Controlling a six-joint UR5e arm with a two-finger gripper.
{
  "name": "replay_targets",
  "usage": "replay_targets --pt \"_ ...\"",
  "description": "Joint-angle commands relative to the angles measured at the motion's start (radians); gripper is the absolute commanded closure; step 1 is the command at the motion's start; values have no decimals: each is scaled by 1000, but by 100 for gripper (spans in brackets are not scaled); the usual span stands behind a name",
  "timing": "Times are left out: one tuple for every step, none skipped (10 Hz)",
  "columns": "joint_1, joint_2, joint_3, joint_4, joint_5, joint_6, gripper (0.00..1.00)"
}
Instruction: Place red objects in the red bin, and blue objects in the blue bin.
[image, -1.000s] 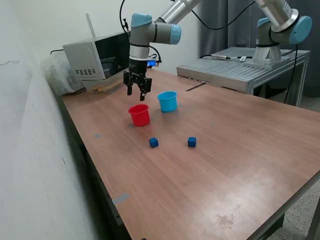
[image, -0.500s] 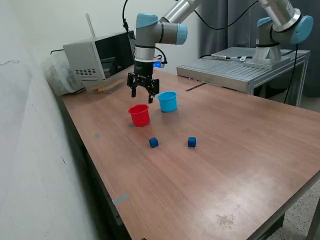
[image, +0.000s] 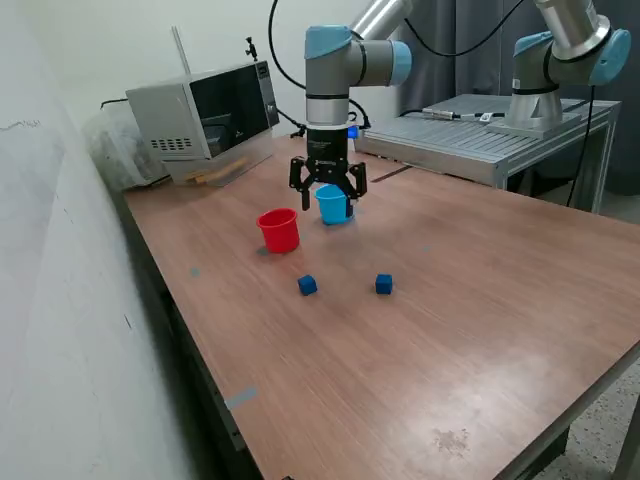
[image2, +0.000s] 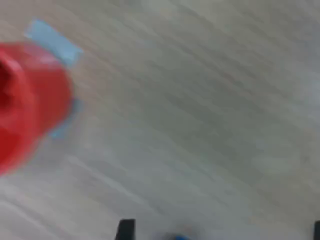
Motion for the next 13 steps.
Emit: replay_targets --pt "91 -31 88 6 17 -34 0" --pt "115 -35 103 6 36 -45 0" --pt "138 -36 113 5 42 -59 0" --pt "163 -36 117 -3 43 -59 0" --pt "178 -33 116 -9 44 -60 0" --pt "193 -32 110 -9 44 -60 0" --pt "209 -22 102 -9 47 -60 0" --pt "209 -6 94 -9 81 -62 0" --pt "206 1 91 -11 96 -62 0" --pt "198 11 91 -11 97 -59 0" --pt "195 33 67 -11 103 -50 0" --pt "188 51 44 -9 111 -45 0" --pt "186 65 29 -8 113 -40 0"
